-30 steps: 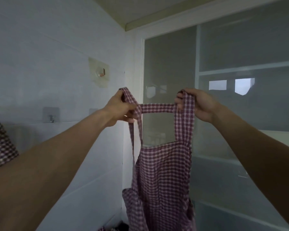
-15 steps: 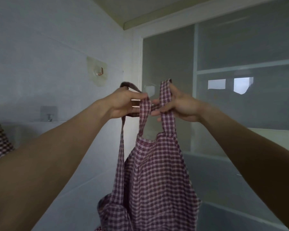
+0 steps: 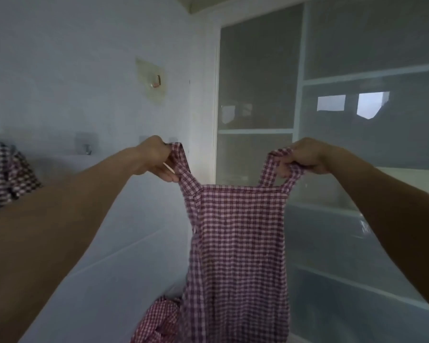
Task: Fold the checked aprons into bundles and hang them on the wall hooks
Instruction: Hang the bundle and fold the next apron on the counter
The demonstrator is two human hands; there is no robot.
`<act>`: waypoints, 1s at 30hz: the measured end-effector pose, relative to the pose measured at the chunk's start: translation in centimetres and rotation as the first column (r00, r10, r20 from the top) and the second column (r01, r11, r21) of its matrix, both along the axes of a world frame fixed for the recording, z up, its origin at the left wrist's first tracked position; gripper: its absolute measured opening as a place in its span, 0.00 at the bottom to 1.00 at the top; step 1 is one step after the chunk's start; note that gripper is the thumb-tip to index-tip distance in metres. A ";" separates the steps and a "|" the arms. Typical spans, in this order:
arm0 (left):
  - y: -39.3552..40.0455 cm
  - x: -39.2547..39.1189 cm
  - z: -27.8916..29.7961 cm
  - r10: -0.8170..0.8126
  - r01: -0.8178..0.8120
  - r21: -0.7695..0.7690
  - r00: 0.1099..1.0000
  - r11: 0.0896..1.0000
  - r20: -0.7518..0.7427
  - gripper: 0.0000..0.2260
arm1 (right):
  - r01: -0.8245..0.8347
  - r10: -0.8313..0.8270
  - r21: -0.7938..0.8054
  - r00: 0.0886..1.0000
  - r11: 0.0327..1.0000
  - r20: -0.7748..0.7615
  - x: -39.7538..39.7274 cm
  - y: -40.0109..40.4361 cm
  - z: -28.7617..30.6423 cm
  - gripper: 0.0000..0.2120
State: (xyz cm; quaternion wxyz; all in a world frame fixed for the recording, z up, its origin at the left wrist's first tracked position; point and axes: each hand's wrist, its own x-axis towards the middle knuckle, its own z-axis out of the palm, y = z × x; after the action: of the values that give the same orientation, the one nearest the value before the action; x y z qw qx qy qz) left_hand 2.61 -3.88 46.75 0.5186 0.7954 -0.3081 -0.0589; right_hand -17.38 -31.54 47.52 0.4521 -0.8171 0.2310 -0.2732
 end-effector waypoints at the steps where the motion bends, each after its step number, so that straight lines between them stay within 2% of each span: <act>1: -0.2 -0.3 -0.5 0.007 -0.007 -0.028 1.000 1.000 -0.006 0.16 | 0.043 -0.044 -0.060 0.999 0.997 -0.011 -0.3 -0.3 -0.4 0.13; 4: -1.4 -1.5 -1.0 -0.051 -0.001 -0.343 0.989 0.939 -0.142 0.12 | 0.089 -0.082 -0.219 0.996 0.972 0.043 -1.1 0.4 -1.0 0.16; 6: -2.4 -2.3 -1.3 -0.146 0.075 -0.443 0.981 0.894 -0.128 0.07 | 0.077 -0.060 -0.231 0.995 0.970 0.080 -1.6 1.1 -1.1 0.17; 7: -2.8 -2.5 -1.5 -0.168 0.121 -0.434 0.983 0.893 -0.073 0.08 | 0.067 -0.044 -0.236 0.994 0.970 0.100 -1.8 1.6 -1.1 0.17; 8: -3.1 -2.8 -1.9 -0.178 0.159 -0.398 0.984 0.903 -0.011 0.15 | 0.063 -0.035 -0.242 0.992 0.968 0.118 -2.0 2.0 -1.2 0.16; 10: -3.8 -2.9 -2.6 -0.233 0.255 -0.292 0.966 0.922 0.109 0.34 | 0.067 -0.023 -0.243 0.983 0.968 0.180 -2.4 2.7 -1.3 0.13; 12: -4.7 -3.5 -4.1 -0.326 0.349 -0.148 0.931 0.925 0.163 0.52 | 0.059 -0.002 -0.224 0.969 0.973 0.245 -2.7 3.0 -1.3 0.12; 15: -6.1 -3.4 -7.0 -0.292 0.288 0.054 0.927 0.956 0.235 0.64 | 0.005 0.043 -0.169 0.959 0.986 0.279 -3.0 3.2 -1.3 0.12; 17: -6.7 -3.5 -8.9 -0.235 0.234 0.039 0.935 0.972 0.265 0.65 | -0.028 0.071 -0.154 0.957 0.988 0.280 -3.3 3.0 -1.2 0.12; 21: -7.6 -4.2 -10.7 -0.160 0.200 -0.208 0.968 0.958 0.194 0.59 | -0.030 0.072 -0.144 0.953 0.989 0.294 -4.1 1.2 -0.8 0.10; 24: -9.3 -4.6 -10.4 -0.105 0.152 -0.367 0.984 0.918 0.145 0.57 | 0.022 0.023 -0.217 0.979 0.976 0.200 -5.5 -1.7 -0.9 0.10; 27: -11.6 -6.7 -9.8 -0.213 0.200 -0.402 0.977 0.893 0.012 0.55 | 0.027 -0.010 -0.289 0.998 0.957 0.063 -6.9 -4.7 -1.5 0.09; 30: -14.9 -9.4 -10.2 -0.337 0.303 -0.330 0.940 0.894 -0.051 0.61 | -0.021 0.007 -0.284 0.999 0.959 -0.053 -8.2 -7.5 -2.3 0.11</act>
State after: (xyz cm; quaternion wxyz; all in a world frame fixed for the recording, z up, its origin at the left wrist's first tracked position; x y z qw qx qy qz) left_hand -6.82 -18.79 36.54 0.6386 0.6355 -0.4122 -0.1357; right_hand -25.57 -39.03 45.25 0.3257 -0.8819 0.1950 -0.2794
